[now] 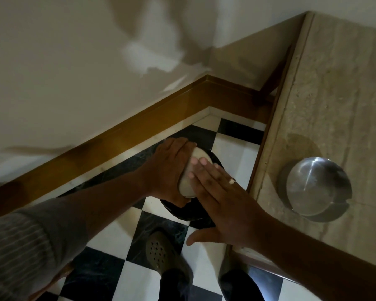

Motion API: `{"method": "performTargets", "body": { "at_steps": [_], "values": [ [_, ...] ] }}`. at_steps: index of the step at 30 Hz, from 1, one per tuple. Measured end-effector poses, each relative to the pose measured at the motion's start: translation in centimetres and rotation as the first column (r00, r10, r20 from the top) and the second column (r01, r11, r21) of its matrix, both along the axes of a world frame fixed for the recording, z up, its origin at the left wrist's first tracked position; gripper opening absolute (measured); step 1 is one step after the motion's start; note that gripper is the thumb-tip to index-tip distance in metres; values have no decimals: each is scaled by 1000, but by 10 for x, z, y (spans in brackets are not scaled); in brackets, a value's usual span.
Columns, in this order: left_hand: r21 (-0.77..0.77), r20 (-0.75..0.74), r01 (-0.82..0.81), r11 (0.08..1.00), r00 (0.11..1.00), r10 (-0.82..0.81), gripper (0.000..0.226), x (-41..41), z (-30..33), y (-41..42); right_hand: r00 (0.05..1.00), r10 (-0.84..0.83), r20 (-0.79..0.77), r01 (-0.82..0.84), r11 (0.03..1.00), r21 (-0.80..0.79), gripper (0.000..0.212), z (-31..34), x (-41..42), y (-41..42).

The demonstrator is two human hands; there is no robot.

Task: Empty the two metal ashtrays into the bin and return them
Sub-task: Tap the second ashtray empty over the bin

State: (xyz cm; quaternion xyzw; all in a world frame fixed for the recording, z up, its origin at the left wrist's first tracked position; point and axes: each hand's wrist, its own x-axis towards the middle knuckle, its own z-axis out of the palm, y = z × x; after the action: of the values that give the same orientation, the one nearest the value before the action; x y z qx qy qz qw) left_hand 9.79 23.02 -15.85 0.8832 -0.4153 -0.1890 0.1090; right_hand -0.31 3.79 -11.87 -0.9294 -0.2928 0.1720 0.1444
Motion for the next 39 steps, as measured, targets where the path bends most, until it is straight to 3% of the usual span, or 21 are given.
{"method": "performTargets", "body": {
  "at_steps": [4,8,17,26,29,33,36,39],
  "values": [
    [13,-6,24,1000,1000,-23,118,-3,1,1,997,22,-73,-26,998,-66,125,-3,-6,-3],
    [-16,-10,-5,1000,1000,5,120,-5,-5,0,1000,-11,22,11,1000,15,119,-2,-7,1],
    [44,-11,-24,999,1000,25,120,-5,0,-5,999,40,-17,-41,996,-75,127,-6,-2,-2],
    [-42,-56,-56,998,997,54,113,-15,-3,-6,1000,-9,24,10,998,-55,119,-8,-4,0],
    [16,-58,-38,999,998,39,120,-15,-3,-3,999,31,-32,-34,995,-91,126,-13,-11,-3],
    [-54,-53,-74,996,996,71,117,-19,-7,-2,996,-34,86,38,998,-45,113,-13,-10,-2],
    [-12,-33,-42,999,999,42,121,-20,-7,1,998,59,29,-55,992,-114,117,-24,-15,-3],
    [-45,5,-24,999,1000,24,120,-27,-7,1,988,57,141,-42,994,-103,82,-31,-14,-3]
  ]
}}
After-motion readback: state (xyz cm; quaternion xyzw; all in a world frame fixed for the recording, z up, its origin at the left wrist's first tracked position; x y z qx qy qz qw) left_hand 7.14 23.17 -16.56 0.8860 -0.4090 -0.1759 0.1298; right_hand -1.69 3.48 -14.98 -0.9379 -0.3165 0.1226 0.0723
